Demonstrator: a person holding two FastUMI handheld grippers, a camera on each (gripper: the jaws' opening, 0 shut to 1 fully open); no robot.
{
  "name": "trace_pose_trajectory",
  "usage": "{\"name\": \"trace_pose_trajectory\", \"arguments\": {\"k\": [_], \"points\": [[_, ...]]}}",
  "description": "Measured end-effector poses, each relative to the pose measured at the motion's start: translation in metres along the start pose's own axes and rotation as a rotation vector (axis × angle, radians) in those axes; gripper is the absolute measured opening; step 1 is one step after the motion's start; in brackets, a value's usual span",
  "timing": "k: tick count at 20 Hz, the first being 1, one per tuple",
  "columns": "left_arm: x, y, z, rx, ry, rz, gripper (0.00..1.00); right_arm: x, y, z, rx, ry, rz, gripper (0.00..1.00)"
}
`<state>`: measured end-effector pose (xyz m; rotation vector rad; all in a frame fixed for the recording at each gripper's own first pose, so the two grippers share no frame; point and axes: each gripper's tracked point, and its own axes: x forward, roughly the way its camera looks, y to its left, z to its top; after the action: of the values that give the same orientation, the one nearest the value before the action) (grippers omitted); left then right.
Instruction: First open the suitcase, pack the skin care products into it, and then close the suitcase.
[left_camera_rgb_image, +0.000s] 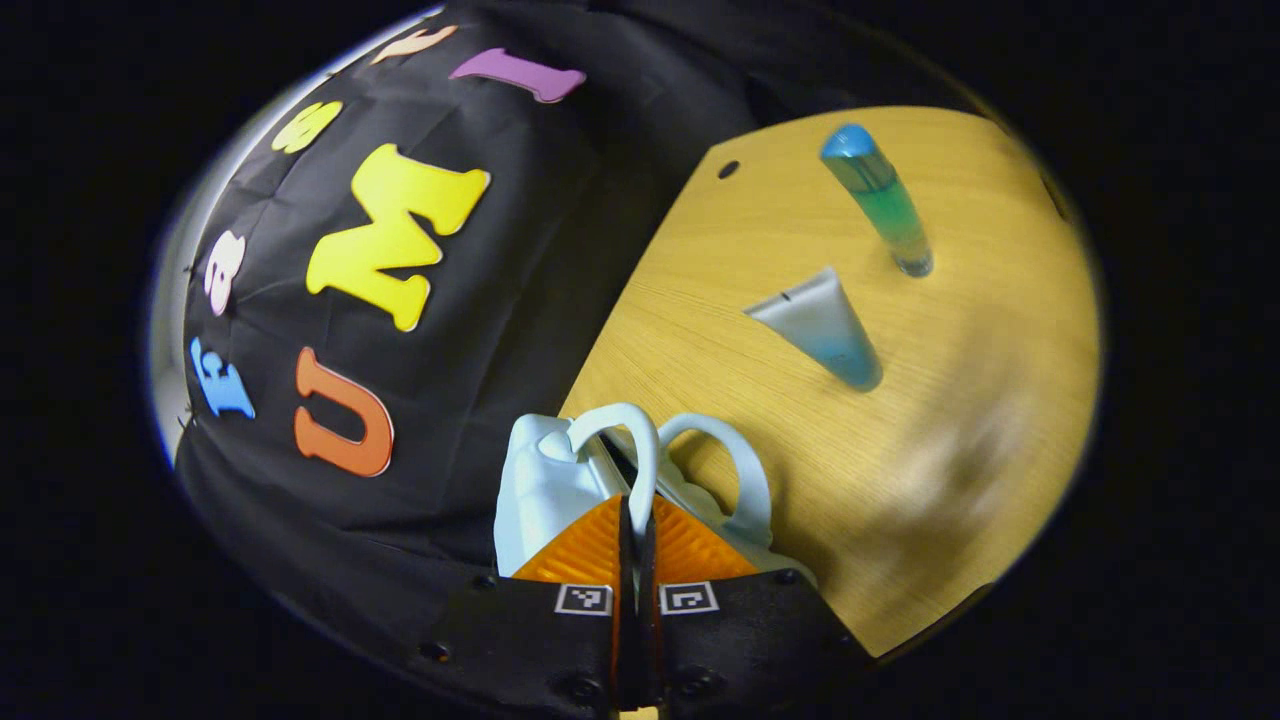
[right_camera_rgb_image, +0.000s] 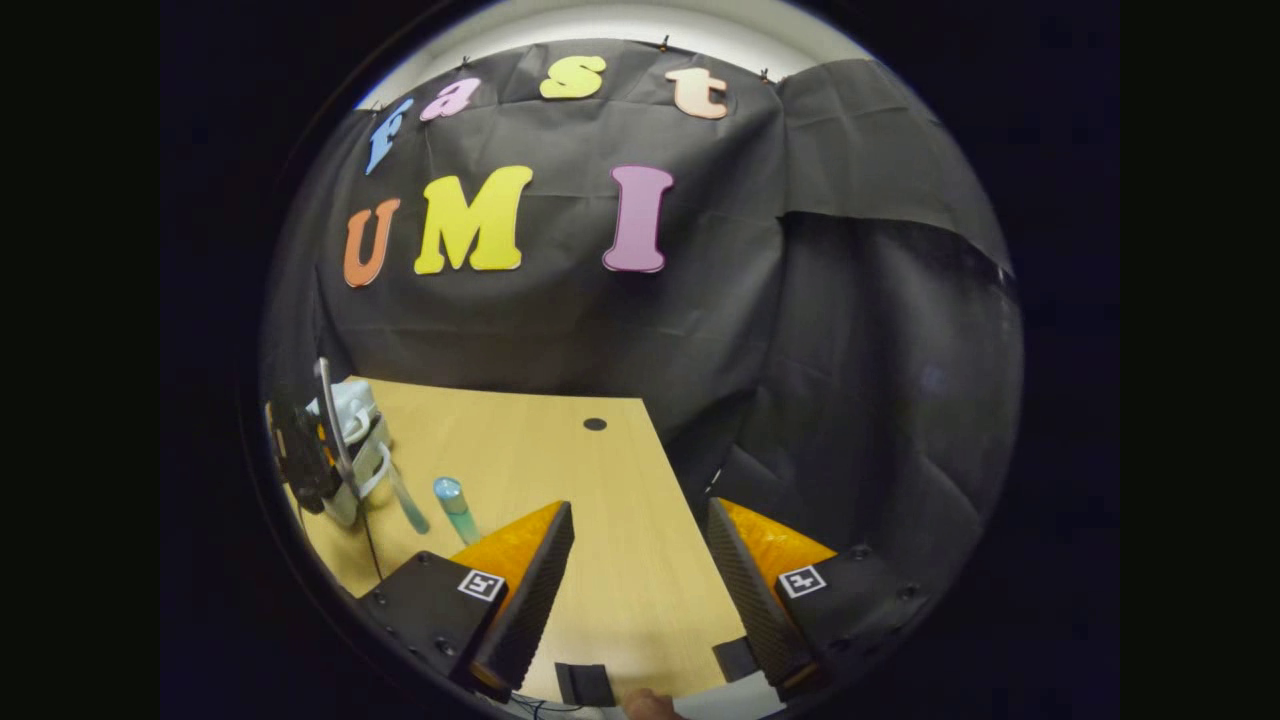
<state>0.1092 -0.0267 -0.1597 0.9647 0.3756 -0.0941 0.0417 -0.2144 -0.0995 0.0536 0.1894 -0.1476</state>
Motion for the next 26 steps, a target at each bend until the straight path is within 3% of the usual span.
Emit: {"name": "trace_pose_trajectory", "arguments": {"k": [9, 16, 19, 23, 26], "points": [[-0.056, 0.129, -0.035, -0.45, -0.104, 0.045, 0.03, -0.013, 0.118, 0.03, -0.048, -0.038, 0.034, 0.81], [-0.062, 0.219, -0.138, -0.865, -0.097, 0.159, 0.03, -0.022, 0.189, 0.049, -0.068, -0.072, 0.071, 0.8], [-0.055, 0.25, -0.18, -0.922, -0.115, 0.188, 0.03, -0.026, 0.203, 0.049, -0.074, -0.077, 0.071, 0.8], [-0.045, 0.257, -0.239, -0.951, -0.122, 0.217, 0.03, -0.035, 0.218, 0.05, -0.066, -0.085, 0.075, 0.8], [-0.026, 0.252, -0.298, -1.039, -0.069, 0.21, 0.03, -0.043, 0.229, 0.052, -0.084, -0.089, 0.071, 0.8]]}}
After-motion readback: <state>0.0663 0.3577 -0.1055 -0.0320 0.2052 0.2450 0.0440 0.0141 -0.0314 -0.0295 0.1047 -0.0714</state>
